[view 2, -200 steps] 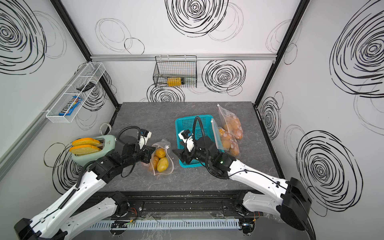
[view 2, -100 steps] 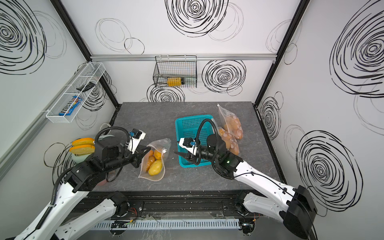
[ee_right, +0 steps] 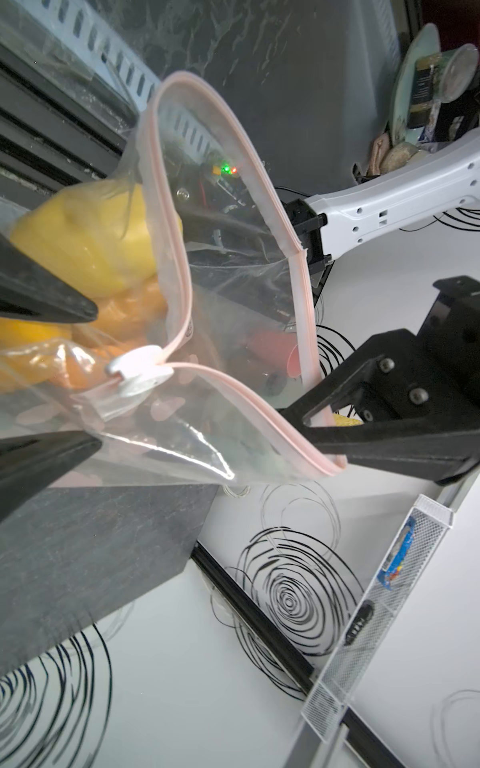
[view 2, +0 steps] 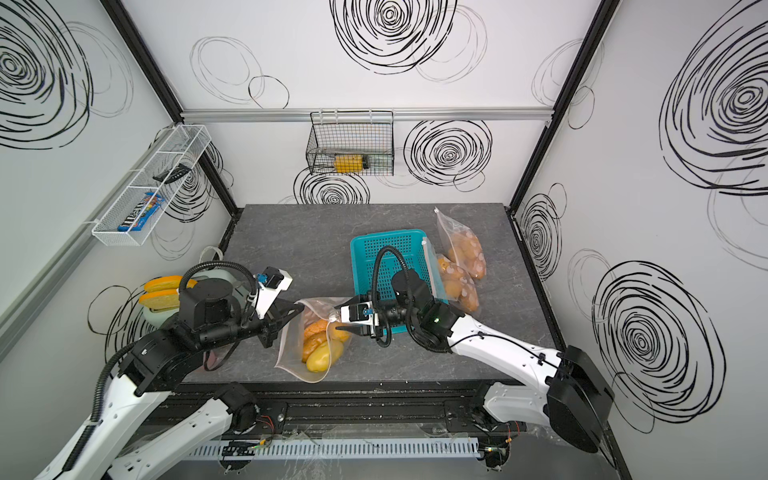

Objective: Put the potatoes into a zipper bag and zip it
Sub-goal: Adjust the zipper food storage bag in the zipper food storage bag.

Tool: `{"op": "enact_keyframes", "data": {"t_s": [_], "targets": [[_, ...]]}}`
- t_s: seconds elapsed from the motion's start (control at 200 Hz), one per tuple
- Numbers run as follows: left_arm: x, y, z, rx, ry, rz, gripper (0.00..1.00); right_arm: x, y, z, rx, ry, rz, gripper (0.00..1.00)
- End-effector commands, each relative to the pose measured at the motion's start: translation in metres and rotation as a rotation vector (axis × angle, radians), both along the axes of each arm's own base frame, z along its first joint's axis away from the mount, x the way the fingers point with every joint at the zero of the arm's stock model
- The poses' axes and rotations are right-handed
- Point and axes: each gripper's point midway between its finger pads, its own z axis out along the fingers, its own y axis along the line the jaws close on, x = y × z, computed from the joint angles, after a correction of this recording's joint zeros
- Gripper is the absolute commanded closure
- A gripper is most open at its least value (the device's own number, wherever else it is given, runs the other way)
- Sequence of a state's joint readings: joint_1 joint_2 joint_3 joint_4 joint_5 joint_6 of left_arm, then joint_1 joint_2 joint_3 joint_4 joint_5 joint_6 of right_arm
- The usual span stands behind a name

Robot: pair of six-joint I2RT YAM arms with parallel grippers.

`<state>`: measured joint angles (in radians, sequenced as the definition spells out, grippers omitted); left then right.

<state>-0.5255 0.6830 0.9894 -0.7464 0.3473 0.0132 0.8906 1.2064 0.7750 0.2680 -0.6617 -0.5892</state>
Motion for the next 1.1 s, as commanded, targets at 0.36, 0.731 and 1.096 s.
{"op": "enact_keyframes", "data": {"t_s": [0.36,0.731,1.096], "targets": [[-0.001,-0.005,0.006,-0.020,-0.051,-0.037,1.00,-0.021,-0.001,0.013,0.065,-0.085,0.103,0.80],[-0.001,-0.004,0.004,-0.012,-0.060,-0.037,1.00,-0.029,0.001,0.016,0.069,-0.091,0.126,0.72],[0.000,-0.004,0.000,0.001,-0.057,-0.035,1.00,-0.022,-0.005,0.026,0.091,-0.183,0.015,0.57]]}}
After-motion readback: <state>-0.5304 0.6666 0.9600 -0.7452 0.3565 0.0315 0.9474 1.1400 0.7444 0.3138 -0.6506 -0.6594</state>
